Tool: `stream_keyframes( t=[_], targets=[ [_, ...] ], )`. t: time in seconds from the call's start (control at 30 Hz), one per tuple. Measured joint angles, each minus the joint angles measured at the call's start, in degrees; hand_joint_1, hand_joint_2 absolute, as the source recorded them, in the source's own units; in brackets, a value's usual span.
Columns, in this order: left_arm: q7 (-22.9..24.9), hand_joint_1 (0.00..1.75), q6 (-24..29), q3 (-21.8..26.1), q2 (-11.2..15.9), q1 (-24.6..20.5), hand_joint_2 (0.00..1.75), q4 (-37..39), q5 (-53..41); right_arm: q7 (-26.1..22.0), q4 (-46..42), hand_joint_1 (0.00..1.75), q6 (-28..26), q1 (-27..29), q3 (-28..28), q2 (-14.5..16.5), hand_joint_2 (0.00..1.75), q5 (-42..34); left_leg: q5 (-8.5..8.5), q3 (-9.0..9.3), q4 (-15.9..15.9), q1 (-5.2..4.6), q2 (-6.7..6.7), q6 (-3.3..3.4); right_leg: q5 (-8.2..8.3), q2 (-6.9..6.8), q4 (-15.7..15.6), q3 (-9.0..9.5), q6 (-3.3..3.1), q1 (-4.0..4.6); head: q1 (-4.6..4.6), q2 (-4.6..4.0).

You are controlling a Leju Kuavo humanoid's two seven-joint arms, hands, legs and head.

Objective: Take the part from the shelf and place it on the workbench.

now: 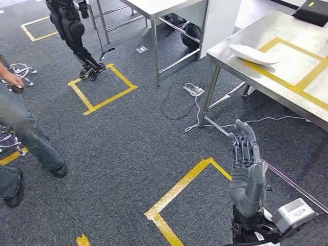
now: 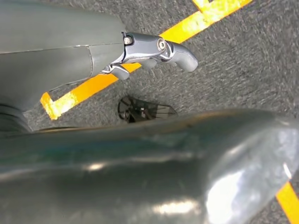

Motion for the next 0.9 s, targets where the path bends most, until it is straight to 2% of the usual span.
stream_keyframes(
  t=[0.03, 0.07, 0.13, 0.2, 0.23, 0.3, 0.33, 0.37, 0.4, 0.43, 0.5, 0.53, 0.57, 0.6, 0.67, 0.7, 0.73, 0.77, 0.8, 0.83, 0.87, 0.9],
  targets=[
    [0.0, 0.00, 0.0, 0.0, 0.0, 0.0, 0.00, 0.0, 0.0, 0.0, 0.0, 0.00, 0.0, 0.0, 0.0, 0.0, 0.00, 0.0, 0.07, -0.20, 0.1, -0.06, -0.50, -0.14, 0.73, 0.86, -2.7, 1.41, -0.18, -0.02, -0.02, 0.01],
    [0.0, 0.00, 0.0, 0.0, -0.1, 0.0, 0.00, 0.0, 0.0, 0.0, 0.0, 0.00, 0.0, 0.0, 0.0, 0.0, 0.00, 0.0, 0.18, -0.48, 0.3, -0.06, -0.94, -0.37, 0.83, 1.40, -4.2, 2.12, -0.28, -0.01, -0.04, 0.01],
    [0.0, 0.00, 0.0, 0.0, -0.1, 0.0, 0.00, 0.0, 0.0, 0.0, 0.0, 0.00, 0.0, 0.0, 0.0, 0.0, 0.00, 0.0, 0.46, -1.02, 0.4, 0.03, -1.81, -0.97, 0.84, 0.77, -4.7, 2.50, -0.36, -0.05, -0.05, 0.00],
    [0.0, 0.00, 0.0, 0.0, 0.0, 0.1, 0.00, 0.0, 0.0, 0.0, 0.0, 0.00, 0.0, -0.1, 0.1, 0.0, 0.00, 0.0, -0.50, -1.74, 1.8, 0.03, -0.76, -1.65, 1.14, -0.42, -5.1, 2.72, -0.75, -0.29, -0.20, 0.01],
    [0.0, 0.00, 0.0, 0.0, 0.0, 0.0, 0.00, 0.0, 0.0, 0.0, 0.0, 0.00, 0.0, -0.1, 0.1, 0.0, 0.00, 0.0, -1.82, -2.60, 3.8, 0.08, 0.33, -2.02, 1.24, -1.11, -5.3, 2.88, -0.94, -0.45, -0.37, 0.00],
    [0.0, 0.00, 0.0, 0.0, 0.0, -0.1, 0.00, 0.0, 0.0, 0.0, 0.0, 0.00, 0.0, 0.0, 0.2, 0.0, 0.00, 0.0, -5.60, -5.82, 11.0, 0.60, 2.36, -2.81, 1.18, -2.54, -5.4, 3.00, -1.12, -0.45, -0.65, 0.01],
    [0.0, 0.00, 0.0, 0.0, 0.0, -0.1, 0.00, 0.0, 0.0, 0.0, 0.0, 0.00, 0.0, 0.0, 0.2, 0.0, 0.00, 0.0, -6.95, -7.38, 14.5, 0.92, 2.73, -3.14, 1.13, -3.25, -5.4, 3.01, -1.11, -0.45, -0.66, 0.01],
    [0.0, 0.00, 0.0, 0.0, 0.0, 0.0, 0.00, 0.0, 0.0, 0.0, 0.0, 0.00, 0.0, 0.0, 0.2, 0.0, 0.00, 0.0, -7.49, -8.36, 16.6, 1.22, 2.96, -3.41, 1.06, -3.94, -5.4, 3.03, -1.06, -0.46, -0.66, 0.01],
    [0.0, 0.00, 0.0, 0.0, 0.0, 0.0, 0.00, 0.0, 0.0, 0.1, 0.0, 0.00, 0.0, 0.0, 0.2, 0.0, 0.00, 0.0, -6.93, -8.29, 16.7, 1.49, 3.13, -3.61, 0.98, -4.57, -5.3, 3.08, -0.96, -0.48, -0.66, 0.01],
    [0.0, 0.00, 0.0, 0.0, 0.1, 0.0, 0.00, 0.0, 0.0, 0.1, 0.0, 0.00, 0.0, 0.0, 0.2, 0.0, 0.00, 0.0, -5.35, -7.02, 14.3, 1.68, 3.41, -3.73, 0.88, -5.15, -5.3, 3.22, -0.81, -0.52, -0.65, 0.01],
    [0.0, 0.00, 0.0, 0.0, 0.1, 0.0, 0.00, 0.0, 0.0, 0.1, 0.0, 0.00, 0.0, 0.0, 0.2, 0.0, 0.00, 0.0, -1.85, -2.82, 6.5, 1.67, 5.22, -3.81, 0.54, -6.18, -5.3, 3.61, -0.31, -0.47, -0.69, 0.01],
    [0.0, 0.00, 0.0, 0.0, 0.0, 0.0, 0.00, 0.0, 0.0, 0.1, 0.0, 0.00, 0.0, 0.0, 0.2, 0.0, 0.00, 0.0, -0.90, -1.20, 3.3, 1.51, 6.20, -3.62, 0.35, -6.62, -5.3, 3.72, 0.01, -0.35, -0.72, 0.01],
    [0.0, 0.00, 0.0, 0.0, 0.0, -0.1, 0.00, 0.0, 0.0, 0.1, 0.0, 0.00, 0.0, -0.1, 0.2, 0.0, 0.00, -0.1, -0.65, -0.42, 1.6, 1.30, 6.94, -3.37, 0.20, -7.04, -5.2, 3.77, 0.31, -0.19, -0.69, 0.01],
    [0.0, 0.00, 0.0, 0.0, 0.0, -0.1, 0.00, 0.0, 0.0, 0.1, 0.0, 0.00, 0.0, -0.1, 0.3, 0.0, 0.00, -0.1, -0.93, -0.36, 1.1, 1.05, 7.11, -3.03, 0.12, -7.49, -5.2, 3.77, 0.61, -0.08, -0.65, 0.01],
    [0.0, 0.00, 0.0, 0.0, 0.0, 0.1, 0.00, 0.0, 0.0, 0.1, 0.0, 0.00, 0.0, -0.1, 0.3, 0.0, 0.00, -0.1, -0.79, -0.58, 0.8, 0.97, 6.10, -2.14, -0.21, -8.06, -5.2, 3.83, 1.28, -0.23, -0.52, 0.01],
    [0.0, 0.00, 0.0, 0.0, 0.0, 0.2, 0.00, 0.0, 0.0, 0.1, 0.0, 0.00, 0.0, -0.2, 0.3, 0.0, 0.00, -0.1, -0.71, -0.54, 0.7, 0.98, 5.58, -1.70, -0.86, -7.40, -4.6, 3.59, 1.56, -0.37, -0.44, 0.01],
    [0.0, 0.00, 0.0, 0.0, 0.1, 0.2, 0.00, 0.0, 0.0, 0.1, 0.0, 0.00, 0.0, -0.2, 0.3, 0.0, 0.00, -0.1, -0.60, -0.47, 0.5, 1.02, 5.08, -1.28, -2.05, -6.22, -2.9, 2.83, 1.72, -0.46, -0.30, 0.01],
    [0.0, 0.00, 0.1, 0.0, 0.1, 0.1, 0.00, 0.0, 0.1, 0.1, 0.0, 0.00, 0.0, -0.2, 0.3, 0.0, 0.00, -0.1, -0.52, -0.43, 0.4, 1.02, 4.59, -0.93, -3.74, -4.74, 0.1, 1.40, 1.76, -0.51, -0.09, 0.01],
    [0.0, 0.00, 0.1, 0.0, 0.1, 0.1, 0.00, 0.0, 0.1, 0.1, 0.0, 0.00, 0.0, -0.1, 0.3, 0.0, 0.00, -0.1, -0.52, -0.49, 0.4, 0.89, 4.06, -0.67, -5.61, -3.49, 4.2, -0.63, 1.64, -0.46, 0.04, 0.01],
    [0.0, 0.00, 0.1, 0.0, 0.1, 0.0, 0.00, 0.0, 0.2, 0.1, 0.0, 0.00, 0.0, 0.0, 0.3, 0.0, 0.00, -0.1, -0.52, -0.53, 0.5, 0.72, 3.49, -0.47, -7.11, -2.83, 8.4, -2.81, 1.51, -0.40, 0.12, 0.01],
    [0.0, 0.00, 0.1, 0.0, 0.0, 0.0, 0.00, 0.0, 0.2, 0.2, 0.0, 0.00, 0.0, 0.0, 0.3, 0.0, 0.00, -0.1, -0.53, -0.53, 0.5, 0.54, 2.87, -0.36, -7.70, -2.53, 11.3, -4.52, 1.35, -0.30, 0.13, 0.00],
    [0.0, 0.00, 0.1, 0.0, 0.0, 0.0, 0.00, 0.0, 0.2, 0.2, 0.0, 0.00, 0.0, 0.0, 0.3, 0.0, 0.00, -0.1, -0.53, -0.50, 0.5, 0.40, 2.23, -0.30, -7.15, -2.38, 12.2, -5.32, 1.14, -0.19, 0.13, 0.00]
  ],
)
